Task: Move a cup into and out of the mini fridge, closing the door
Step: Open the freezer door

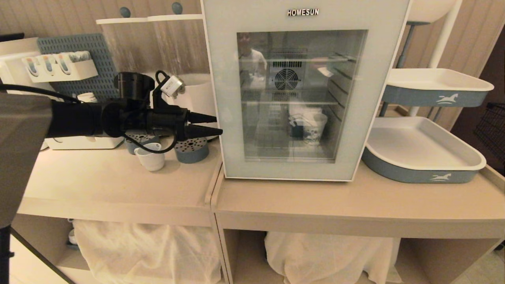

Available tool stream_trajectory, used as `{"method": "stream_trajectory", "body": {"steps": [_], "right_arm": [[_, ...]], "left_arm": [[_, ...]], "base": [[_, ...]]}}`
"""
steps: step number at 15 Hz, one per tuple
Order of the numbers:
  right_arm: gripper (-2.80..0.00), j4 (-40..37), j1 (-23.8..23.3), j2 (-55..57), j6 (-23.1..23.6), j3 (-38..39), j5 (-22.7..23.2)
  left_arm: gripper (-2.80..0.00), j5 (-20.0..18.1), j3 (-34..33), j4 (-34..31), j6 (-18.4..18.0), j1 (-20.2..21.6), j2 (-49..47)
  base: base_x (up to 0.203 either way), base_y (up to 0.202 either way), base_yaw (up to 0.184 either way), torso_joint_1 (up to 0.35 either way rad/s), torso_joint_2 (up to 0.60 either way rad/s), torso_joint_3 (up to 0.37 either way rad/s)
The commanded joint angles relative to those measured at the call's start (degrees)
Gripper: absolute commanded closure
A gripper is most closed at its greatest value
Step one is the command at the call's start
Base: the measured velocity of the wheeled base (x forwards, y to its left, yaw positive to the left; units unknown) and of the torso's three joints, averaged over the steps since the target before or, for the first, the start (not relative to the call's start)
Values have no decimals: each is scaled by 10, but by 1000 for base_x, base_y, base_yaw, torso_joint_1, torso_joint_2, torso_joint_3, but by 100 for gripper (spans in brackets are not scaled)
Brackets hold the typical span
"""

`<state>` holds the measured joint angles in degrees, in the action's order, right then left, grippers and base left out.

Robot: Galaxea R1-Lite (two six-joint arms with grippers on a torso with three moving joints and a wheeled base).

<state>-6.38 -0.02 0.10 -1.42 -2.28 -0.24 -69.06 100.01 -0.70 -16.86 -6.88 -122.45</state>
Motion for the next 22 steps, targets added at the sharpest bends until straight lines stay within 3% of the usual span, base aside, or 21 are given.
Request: {"method": "stream_trajectory", "body": {"steps": [1,11,19,22], "right_arm": [[0,0,0,1,0,0,0],[0,0,0,1,0,0,0],[0,0,0,1,0,0,0],[0,0,0,1,0,0,0]], "left_arm": [[-280,-11,-3,0,-1,-2,10],[-280,-12,-20,20,7,-16,8],[-280,-42,-51,20,18,-20,36],[-280,-42,-93,34,17,-27,65]], "base": [[0,0,0,0,0,0],[0,0,0,0,0,0],[0,0,0,0,0,0],[0,0,0,0,0,0]]}}
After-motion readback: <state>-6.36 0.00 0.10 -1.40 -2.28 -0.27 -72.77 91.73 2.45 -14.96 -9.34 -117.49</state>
